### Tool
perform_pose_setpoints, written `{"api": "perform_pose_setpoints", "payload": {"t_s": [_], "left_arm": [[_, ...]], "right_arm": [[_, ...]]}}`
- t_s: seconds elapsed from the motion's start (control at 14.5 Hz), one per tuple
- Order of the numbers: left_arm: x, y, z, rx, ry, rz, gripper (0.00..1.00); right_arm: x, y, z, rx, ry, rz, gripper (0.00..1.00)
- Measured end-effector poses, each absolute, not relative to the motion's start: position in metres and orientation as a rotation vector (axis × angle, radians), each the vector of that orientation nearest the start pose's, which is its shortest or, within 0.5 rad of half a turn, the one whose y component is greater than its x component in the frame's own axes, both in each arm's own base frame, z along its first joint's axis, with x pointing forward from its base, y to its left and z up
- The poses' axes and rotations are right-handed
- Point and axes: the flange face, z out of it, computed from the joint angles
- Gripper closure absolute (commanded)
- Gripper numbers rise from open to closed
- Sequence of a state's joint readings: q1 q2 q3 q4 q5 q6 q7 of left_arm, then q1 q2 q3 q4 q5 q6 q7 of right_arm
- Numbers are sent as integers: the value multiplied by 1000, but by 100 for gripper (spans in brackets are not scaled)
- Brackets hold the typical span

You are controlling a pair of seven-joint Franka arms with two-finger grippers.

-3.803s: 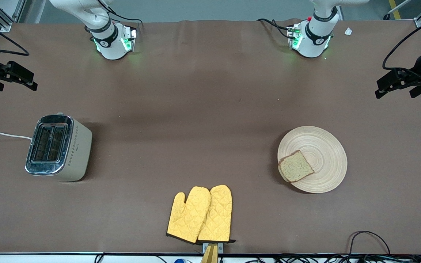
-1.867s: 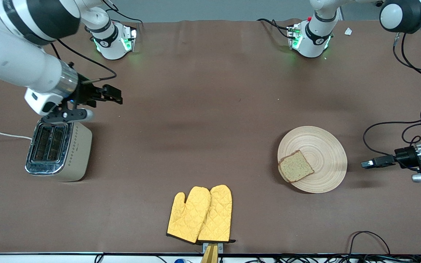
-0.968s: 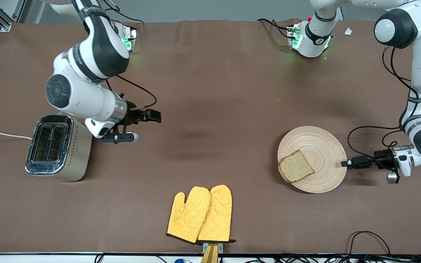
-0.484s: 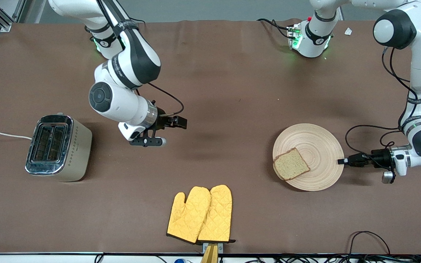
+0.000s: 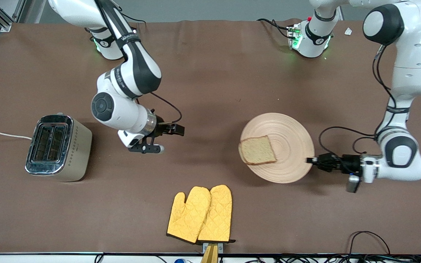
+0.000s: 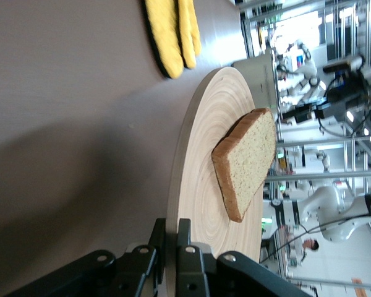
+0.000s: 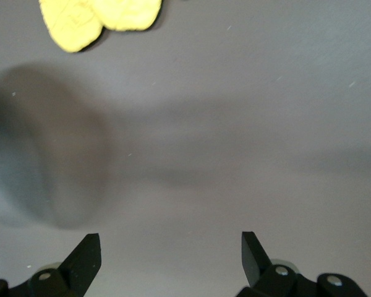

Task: Move plate and put bread in toaster
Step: 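Push the plate with the left gripper while the right gripper approaches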

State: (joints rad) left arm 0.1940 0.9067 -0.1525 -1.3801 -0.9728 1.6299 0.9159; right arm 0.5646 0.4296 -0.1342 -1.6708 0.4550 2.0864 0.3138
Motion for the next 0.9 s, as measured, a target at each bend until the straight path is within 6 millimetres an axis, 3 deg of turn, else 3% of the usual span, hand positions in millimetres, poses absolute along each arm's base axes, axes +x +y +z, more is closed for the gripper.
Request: {"api": "perform_pose_setpoints", "payload": {"t_s": [0.14,0.48,0.69,0.9], "left_arm": [[680,-87,178,1901,-470,-96,99],[659,-177,152,1927,-464,-114,99],[640,-237,131,1965,-398,-80,99],[625,-286,124,1965,-331,-47,96]], "right_arm": [[605,285,359,-2847,128,159,0],[617,253,350,-2901,48,134,0],[627,217,332,-2909,19,153,0],[623,219,323,-2911,3,170,0]]}}
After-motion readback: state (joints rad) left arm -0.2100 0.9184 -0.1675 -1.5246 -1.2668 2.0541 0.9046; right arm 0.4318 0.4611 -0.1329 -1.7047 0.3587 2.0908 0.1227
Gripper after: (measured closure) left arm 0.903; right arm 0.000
